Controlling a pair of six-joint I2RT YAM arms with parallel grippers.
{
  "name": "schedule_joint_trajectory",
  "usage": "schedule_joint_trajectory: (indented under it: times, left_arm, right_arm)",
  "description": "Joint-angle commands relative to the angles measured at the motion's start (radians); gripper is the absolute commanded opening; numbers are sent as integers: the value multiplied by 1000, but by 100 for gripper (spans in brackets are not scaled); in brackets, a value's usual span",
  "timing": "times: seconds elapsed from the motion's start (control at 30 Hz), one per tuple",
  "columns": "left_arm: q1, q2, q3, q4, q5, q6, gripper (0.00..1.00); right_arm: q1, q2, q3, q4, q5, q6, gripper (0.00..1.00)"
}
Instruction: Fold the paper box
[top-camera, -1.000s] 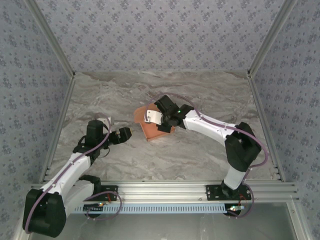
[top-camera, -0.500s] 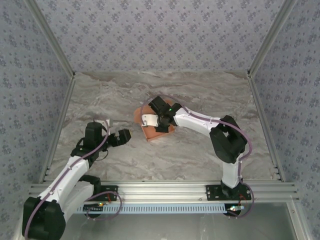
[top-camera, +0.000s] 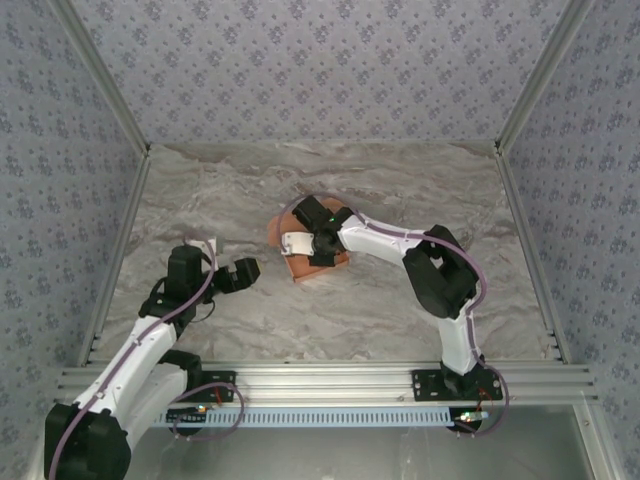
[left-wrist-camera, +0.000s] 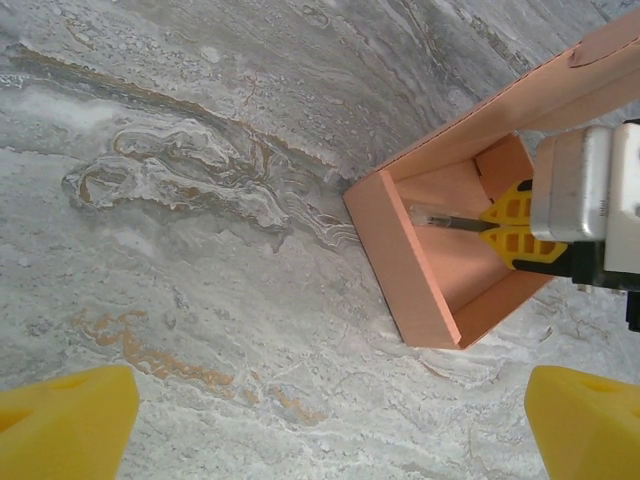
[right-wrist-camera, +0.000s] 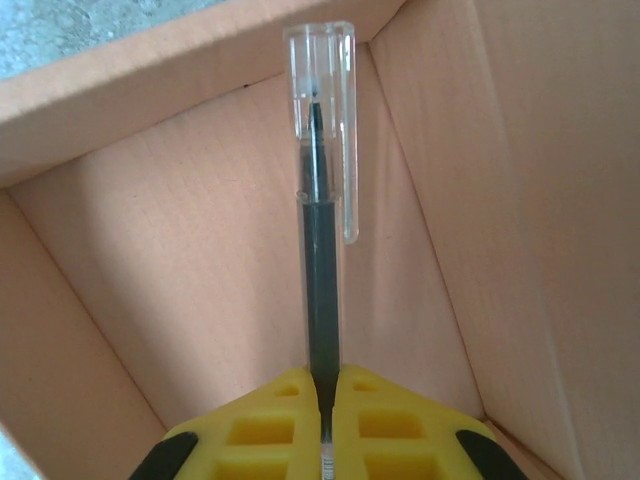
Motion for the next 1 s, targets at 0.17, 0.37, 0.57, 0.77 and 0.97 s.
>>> schedule_joint_trajectory:
  times: [0.17,0.37,0.57,0.77,0.97]
  left_arm:
    - [6,-38,4,-13,-26,2,99]
    - [6,-42,6,-16,-41,4,99]
    - [-7,-47,7,35,-41,12,99]
    - [-54,-3,17,109,-80,62,98]
    - [-121,72,39,199,-113,147,92]
  right_arm:
    - [9,17,28,-26,41,17,22]
    - [7,-30,4,0,57,46,29]
    - [-24,-216,-96,102,-100,181,35]
    - [-114,-433,-253,211,-191,342,46]
    - [-269,-508,-335,265,-203,505,57]
